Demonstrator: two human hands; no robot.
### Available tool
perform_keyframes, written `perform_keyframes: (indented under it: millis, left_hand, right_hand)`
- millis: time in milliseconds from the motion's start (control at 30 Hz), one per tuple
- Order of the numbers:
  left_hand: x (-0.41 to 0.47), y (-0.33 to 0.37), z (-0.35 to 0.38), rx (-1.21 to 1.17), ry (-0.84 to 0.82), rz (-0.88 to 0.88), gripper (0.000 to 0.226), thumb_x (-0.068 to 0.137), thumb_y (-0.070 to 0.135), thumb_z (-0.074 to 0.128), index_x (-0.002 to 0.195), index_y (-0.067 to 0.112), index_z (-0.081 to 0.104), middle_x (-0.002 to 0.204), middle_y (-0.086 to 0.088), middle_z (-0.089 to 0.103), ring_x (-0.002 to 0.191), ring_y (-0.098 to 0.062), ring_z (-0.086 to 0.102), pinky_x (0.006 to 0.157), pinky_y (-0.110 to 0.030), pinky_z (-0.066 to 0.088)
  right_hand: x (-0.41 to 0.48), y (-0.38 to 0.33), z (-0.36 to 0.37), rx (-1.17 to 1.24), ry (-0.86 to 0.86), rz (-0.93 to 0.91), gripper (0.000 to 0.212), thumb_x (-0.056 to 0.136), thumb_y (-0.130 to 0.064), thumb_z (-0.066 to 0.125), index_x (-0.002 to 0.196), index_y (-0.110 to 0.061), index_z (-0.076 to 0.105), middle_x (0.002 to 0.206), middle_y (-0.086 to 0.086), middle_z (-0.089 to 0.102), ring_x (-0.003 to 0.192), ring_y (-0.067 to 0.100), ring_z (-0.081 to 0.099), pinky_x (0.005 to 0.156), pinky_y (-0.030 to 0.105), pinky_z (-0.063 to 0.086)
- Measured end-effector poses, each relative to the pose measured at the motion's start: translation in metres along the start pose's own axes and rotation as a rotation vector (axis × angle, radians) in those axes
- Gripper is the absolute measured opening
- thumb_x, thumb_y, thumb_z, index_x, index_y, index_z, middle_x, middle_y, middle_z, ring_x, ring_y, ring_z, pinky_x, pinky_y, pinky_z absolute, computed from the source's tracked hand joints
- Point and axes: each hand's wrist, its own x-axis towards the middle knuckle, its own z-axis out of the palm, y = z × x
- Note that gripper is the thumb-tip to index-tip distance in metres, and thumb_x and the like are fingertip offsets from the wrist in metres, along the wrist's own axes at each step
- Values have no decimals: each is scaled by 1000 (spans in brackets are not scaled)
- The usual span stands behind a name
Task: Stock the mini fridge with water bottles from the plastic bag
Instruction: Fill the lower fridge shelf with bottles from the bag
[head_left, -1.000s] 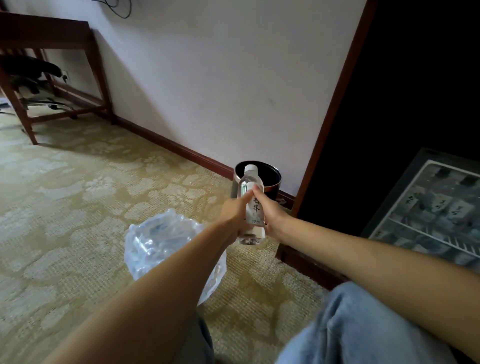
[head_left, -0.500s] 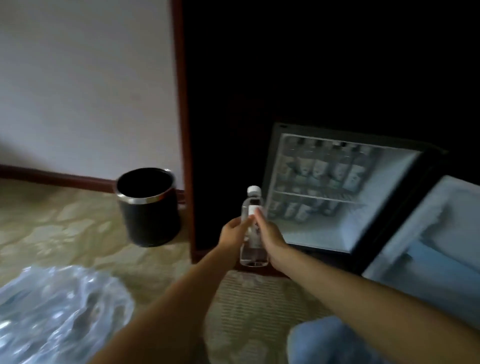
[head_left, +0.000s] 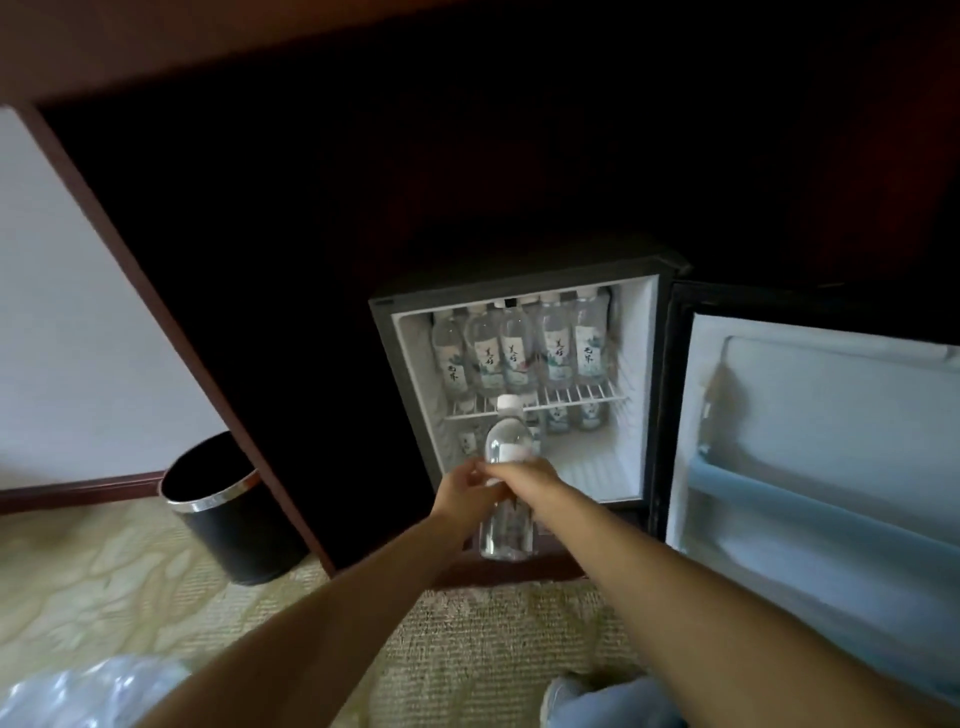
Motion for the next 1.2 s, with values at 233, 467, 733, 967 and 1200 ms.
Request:
perform_keyframes:
  millis: [233,467,733,967,1200]
  left_hand:
    - [25,-12,28,-134,-72,-4,46,80,3,72,123,13,59,111,-9,67,100,-20,65,83,-31,55]
    - [75,-29,65,-9,-239,81,64,73,2,78,132,7,54,123,-11,62,109,-22,61,83,-32,56]
    - [143,-74,103,-268,-22,50,53,81,-9,65,129,10,55,117,-5,64,112,-22,59,88,-35,55]
    - [180,-109,127,-90,113,70,63,83,1,61,136,34,49,116,0,65,106,-8,60,80,-19,50]
    - [196,-141,146,-133,98,75,54,88,9,59,132,38,53,107,13,68,97,-2,61,66,-7,46]
  right_hand:
    - [18,9,-38,-82,33,-153,65,67,-40,83,120,-14,55,107,2,64,94,19,61,76,29,50]
    - [55,44,-65,74,107,-49,52,70,-38,82,110,-15,58,93,0,68,83,12,63,60,25,45]
    - [145,51,-48,171,186,-108,51,66,-23,85,109,-18,58,95,-5,66,88,12,62,72,26,49]
    - [201,79,-23,104,369,-140,48,66,-12,83,104,-21,56,96,-1,69,91,20,66,86,41,55]
    - [227,107,-22,-49,473,-214,53,73,-25,79,116,-19,50,106,5,67,98,25,64,82,38,53]
